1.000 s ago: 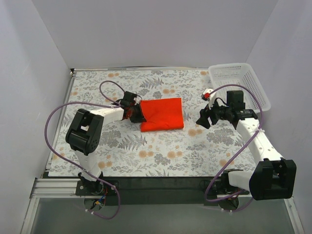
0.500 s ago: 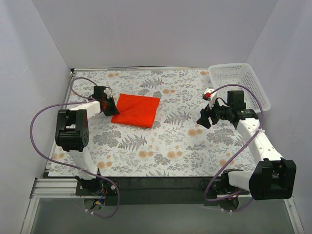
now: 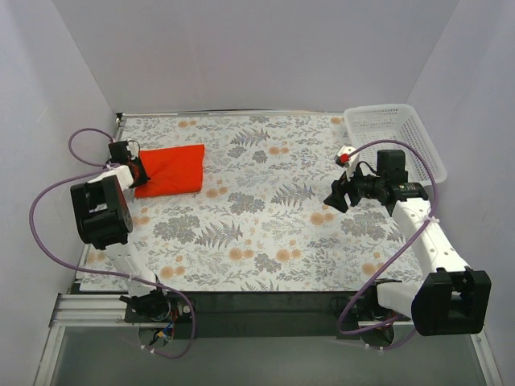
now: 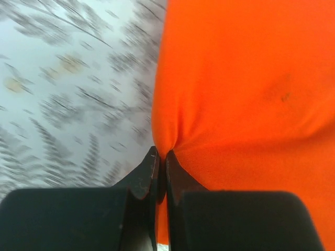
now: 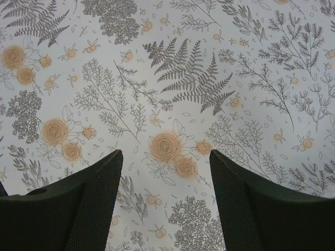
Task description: Fold and stack the t-shirts
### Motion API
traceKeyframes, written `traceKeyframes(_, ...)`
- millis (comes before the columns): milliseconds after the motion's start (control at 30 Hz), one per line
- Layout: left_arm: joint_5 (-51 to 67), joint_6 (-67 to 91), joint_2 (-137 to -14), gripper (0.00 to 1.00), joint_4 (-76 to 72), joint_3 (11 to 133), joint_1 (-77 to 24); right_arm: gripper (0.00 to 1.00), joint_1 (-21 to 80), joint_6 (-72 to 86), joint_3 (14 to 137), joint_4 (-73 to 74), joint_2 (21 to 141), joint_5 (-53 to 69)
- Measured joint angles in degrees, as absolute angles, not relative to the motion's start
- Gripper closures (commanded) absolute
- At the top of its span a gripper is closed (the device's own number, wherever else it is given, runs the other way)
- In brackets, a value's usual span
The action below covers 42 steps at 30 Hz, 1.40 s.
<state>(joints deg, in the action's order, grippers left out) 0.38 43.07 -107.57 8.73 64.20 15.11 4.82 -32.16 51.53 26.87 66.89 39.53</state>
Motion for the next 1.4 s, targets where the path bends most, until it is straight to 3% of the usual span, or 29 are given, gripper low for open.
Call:
traceKeyframes(200,-3.8,40.4,-115.1,0.96,9.5,74.2,17.8,0.37,4.8,-32.2,51.1,26.9,66.7,40.9)
traceKeyframes(267,-4.8,40.0,-117.4,0.74,10.4,77.9,18.0,0.37,4.8,-32.2,50.8,26.9,66.7,40.9)
traceKeyframes(333,-6.1,40.3,-118.6,0.61,11.2,79.8,18.0,0.37,4.8,-32.2,50.8,26.9,66.7,40.9)
traceKeyframes(400,-7.4,41.5,-118.6,0.57,12.2,80.4,18.0,0.37,4.8,-32.2,50.8,26.9,66.7,40.9)
traceKeyframes(433,-7.8,42.3,-118.3,0.47,12.6,80.4,18.0,0.37,4.8,-32.2,50.8,26.9,66.8,40.9)
traceKeyframes(533,-8.4,45.1,-116.0,0.37,14.7,80.1,18.1,0.37,4.8,-32.3,50.8,26.9,66.8,41.0)
traceKeyframes(567,-8.3,46.6,-114.3,0.36,15.3,79.9,18.0,0.37,4.8,-32.4,50.8,26.9,66.8,41.0)
traceKeyframes(667,-5.6,51.6,-105.3,0.21,15.3,77.5,18.0,0.37,4.8,-32.8,50.7,26.9,66.8,40.9)
traceKeyframes(867,9.8,60.0,-77.0,0.19,9.3,64.6,16.6,0.36,4.6,-33.1,49.9,26.5,64.4,36.4)
traceKeyframes(900,12.5,60.8,-72.3,0.15,8.6,62.4,15.5,0.34,4.4,-32.8,49.5,26.3,63.1,34.5)
traceKeyframes(1000,22.0,61.8,-59.1,0.06,7.3,55.3,11.2,0.02,3.0,-30.5,47.9,23.9,57.2,28.0)
traceKeyframes(1033,24.4,61.8,-55.3,0.02,7.2,52.9,10.0,0.02,2.4,-29.4,47.2,22.8,54.5,25.3)
traceKeyframes(1167,30.4,62.0,-43.6,0.03,8.8,44.6,7.1,0.02,0.6,-23.3,43.0,17.7,43.5,14.4)
traceKeyframes(1400,28.6,58.2,-38.8,0.02,16.0,41.9,3.4,0.02,-1.1,-12.6,42.4,18.0,39.8,2.4)
